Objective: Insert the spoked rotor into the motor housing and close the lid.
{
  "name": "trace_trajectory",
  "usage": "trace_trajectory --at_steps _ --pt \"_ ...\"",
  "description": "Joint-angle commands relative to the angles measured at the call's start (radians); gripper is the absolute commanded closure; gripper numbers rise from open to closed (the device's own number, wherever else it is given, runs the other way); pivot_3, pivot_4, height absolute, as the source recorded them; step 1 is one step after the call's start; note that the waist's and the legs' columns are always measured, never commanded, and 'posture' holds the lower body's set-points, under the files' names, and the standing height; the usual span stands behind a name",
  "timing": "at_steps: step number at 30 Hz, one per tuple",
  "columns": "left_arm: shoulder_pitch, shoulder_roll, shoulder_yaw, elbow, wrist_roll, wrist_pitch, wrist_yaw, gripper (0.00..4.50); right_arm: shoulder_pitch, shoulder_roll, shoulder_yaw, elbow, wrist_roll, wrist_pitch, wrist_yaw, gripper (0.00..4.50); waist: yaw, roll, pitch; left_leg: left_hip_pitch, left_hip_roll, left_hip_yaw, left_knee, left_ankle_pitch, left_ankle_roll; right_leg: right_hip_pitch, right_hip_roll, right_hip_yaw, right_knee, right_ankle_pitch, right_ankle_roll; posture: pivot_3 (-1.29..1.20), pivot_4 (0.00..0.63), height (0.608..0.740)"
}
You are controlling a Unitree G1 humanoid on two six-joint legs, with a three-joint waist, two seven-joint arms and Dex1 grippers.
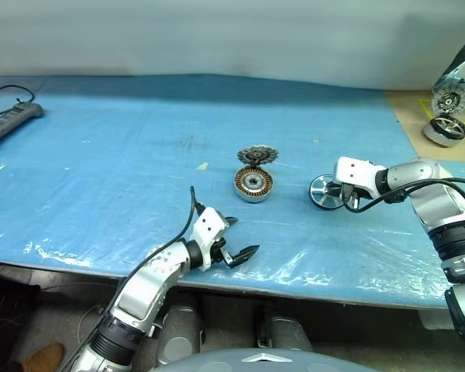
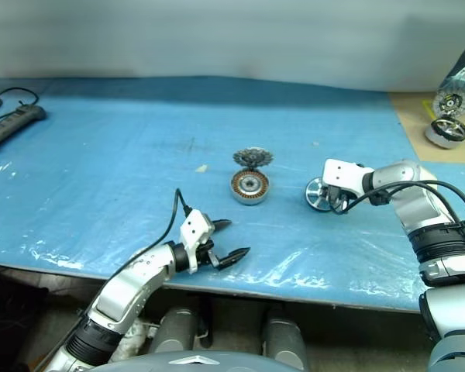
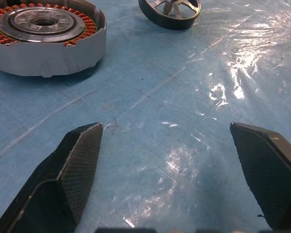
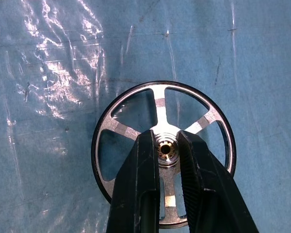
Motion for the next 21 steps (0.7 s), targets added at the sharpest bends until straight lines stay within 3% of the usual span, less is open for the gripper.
trace_trajectory --at_steps 1,11,16,21 --pt "-0.003 -0.002 -0.002 -0.018 -0.002 -0.014 -0.003 0.00 0.044 -0.007 0.029 -0.027 -0.005 0.022 0.043 4.26 0.000 0.000 0.000 0.000 0.000 0.000 0.000 0.000 0.000 0.000 0.000 0.000 0.000 0.000 0.000 0.00 0.150 0.740" --pt "-0.013 -0.007 0.016 -0.007 -0.010 -0.016 0.001 0.00 0.079 0.012 -0.096 -0.297 0.134 0.254 0.036 4.26 0.000 0.000 0.001 -0.002 0.000 0.000 -0.002 0.000 0.000 -0.003 0.000 0.000 -0.001 0.000 0.000 0.00 0.150 0.740" --pt "-0.031 -0.018 0.049 0.000 -0.028 -0.013 0.006 0.00 0.086 0.019 -0.156 -0.454 0.238 0.402 0.013 4.26 0.000 0.002 0.001 -0.013 0.000 0.000 -0.002 0.001 -0.001 -0.015 0.000 0.001 0.001 0.000 0.000 0.00 0.150 0.740" --pt "-0.054 -0.007 0.070 -0.011 -0.030 -0.014 0.004 0.00 0.092 0.129 -0.263 -0.561 0.377 0.572 -0.107 4.26 -0.001 0.002 0.001 -0.017 -0.001 0.000 -0.001 0.001 0.000 -0.018 0.000 0.001 0.001 0.000 0.000 0.00 0.150 0.740"
